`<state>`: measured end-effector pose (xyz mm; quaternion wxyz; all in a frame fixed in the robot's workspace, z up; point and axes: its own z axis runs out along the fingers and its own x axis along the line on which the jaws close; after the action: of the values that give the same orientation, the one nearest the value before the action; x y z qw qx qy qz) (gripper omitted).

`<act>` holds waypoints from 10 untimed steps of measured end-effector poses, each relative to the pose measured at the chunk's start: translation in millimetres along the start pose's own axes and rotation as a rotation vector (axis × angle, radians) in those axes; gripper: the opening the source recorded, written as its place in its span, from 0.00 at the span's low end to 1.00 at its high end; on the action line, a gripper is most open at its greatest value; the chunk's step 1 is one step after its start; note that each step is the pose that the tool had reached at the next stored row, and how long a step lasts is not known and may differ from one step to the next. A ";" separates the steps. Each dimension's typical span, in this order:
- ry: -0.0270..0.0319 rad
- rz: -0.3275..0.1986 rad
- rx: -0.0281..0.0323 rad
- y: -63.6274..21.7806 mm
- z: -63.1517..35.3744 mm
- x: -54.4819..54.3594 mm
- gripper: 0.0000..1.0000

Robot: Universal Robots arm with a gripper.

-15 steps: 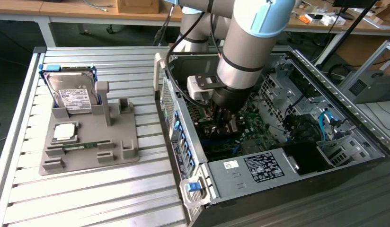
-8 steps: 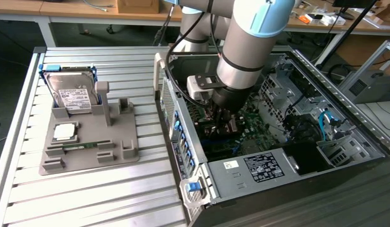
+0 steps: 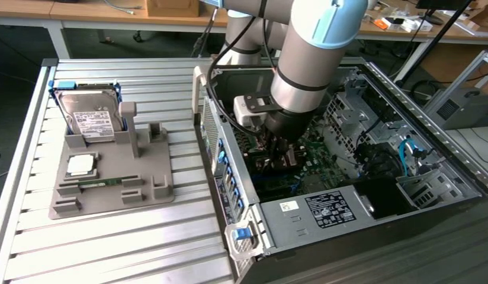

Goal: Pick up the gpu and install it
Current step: 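Insert the gpu into the slot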

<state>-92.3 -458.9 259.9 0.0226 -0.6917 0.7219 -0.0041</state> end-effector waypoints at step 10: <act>0.0004 0.000 -0.0002 0.1 2.0 0.1 0.27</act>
<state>-92.3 -459.0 257.9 0.0224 -0.6916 0.7219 -0.0042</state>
